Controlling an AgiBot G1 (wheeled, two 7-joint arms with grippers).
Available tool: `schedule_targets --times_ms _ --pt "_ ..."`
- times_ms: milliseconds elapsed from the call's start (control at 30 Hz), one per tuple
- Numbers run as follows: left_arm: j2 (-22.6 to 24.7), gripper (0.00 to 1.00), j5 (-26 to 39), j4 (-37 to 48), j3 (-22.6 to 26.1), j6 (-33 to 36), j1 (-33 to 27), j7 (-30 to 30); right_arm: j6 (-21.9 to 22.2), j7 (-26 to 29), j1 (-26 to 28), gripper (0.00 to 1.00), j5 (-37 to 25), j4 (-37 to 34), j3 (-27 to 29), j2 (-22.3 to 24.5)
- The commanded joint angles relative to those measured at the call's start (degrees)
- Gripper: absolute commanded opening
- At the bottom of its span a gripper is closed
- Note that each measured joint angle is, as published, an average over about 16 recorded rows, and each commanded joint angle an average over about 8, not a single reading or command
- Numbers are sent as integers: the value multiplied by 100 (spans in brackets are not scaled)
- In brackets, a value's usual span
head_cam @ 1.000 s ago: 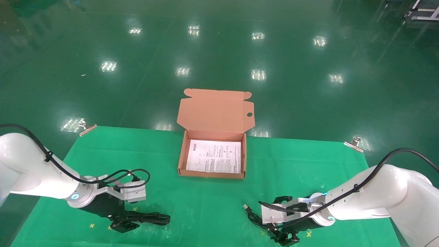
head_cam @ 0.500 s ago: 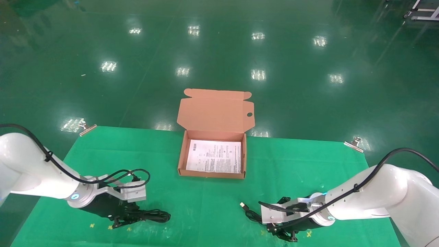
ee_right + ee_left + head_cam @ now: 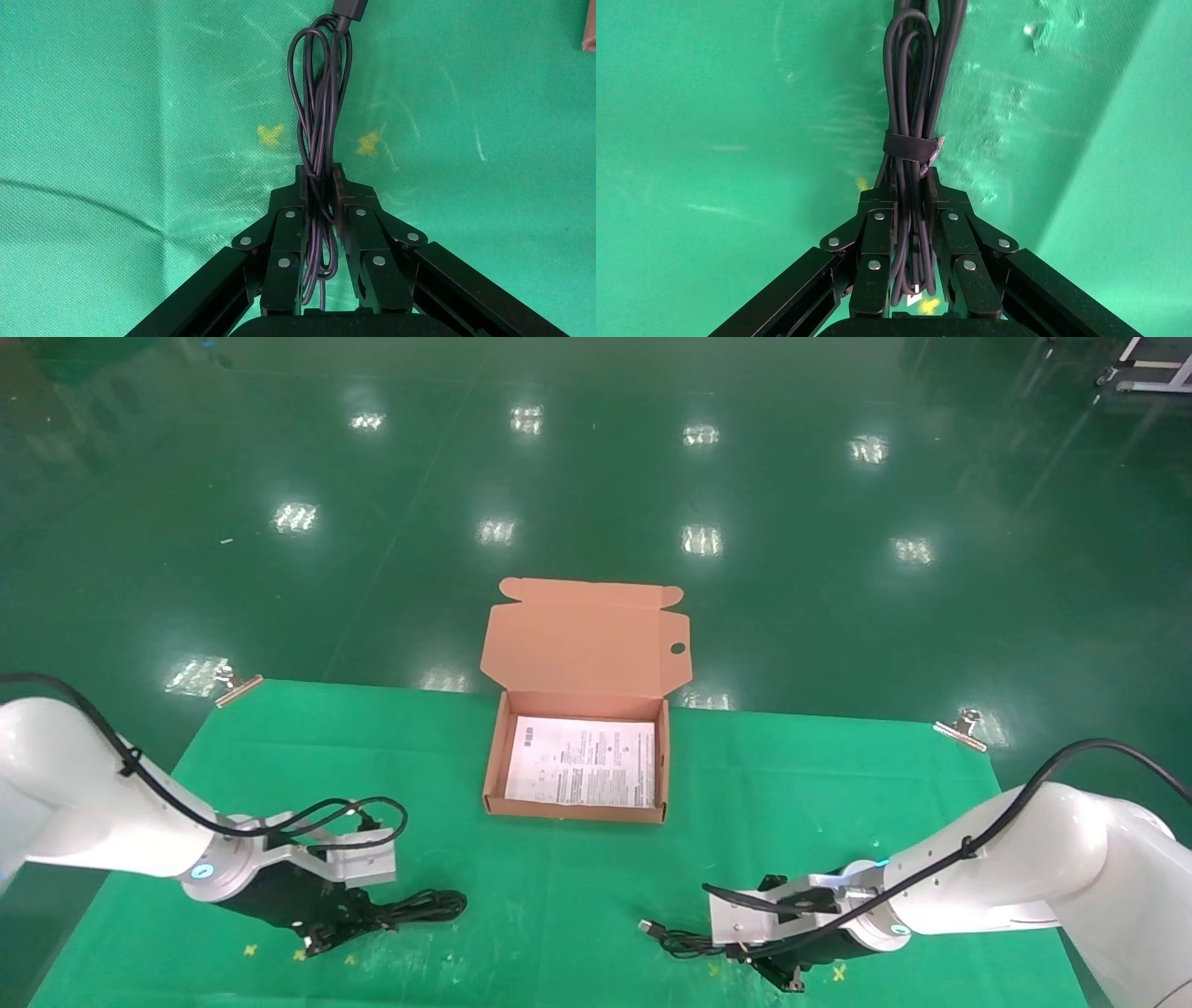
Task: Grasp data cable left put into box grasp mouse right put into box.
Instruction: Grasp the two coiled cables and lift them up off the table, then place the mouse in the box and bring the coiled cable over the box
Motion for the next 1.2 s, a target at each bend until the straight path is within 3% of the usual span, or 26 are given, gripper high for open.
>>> schedule_targets --times_ms 33,300,567,833,1200 --pt "-33 0 -10 -25 -6 30 -22 44 13 2 21 0 -17 -16 -4 -1" --pt "-389 0 222 -721 87 -103 -362 249 -134 873 506 0 0 967 296 769" --pt "-694 0 431 -1893 40 -641 -793 0 293 1839 1082 0 -269 2142 665 1192" --pt "-614 0 617 -2863 -84 -1430 -949 -338 823 1914 1581 0 -77 2334 901 553" --pt "-156 0 832 -2617 -159 -2235 -1218 -428 1674 882 2158 0 175 938 955 -721"
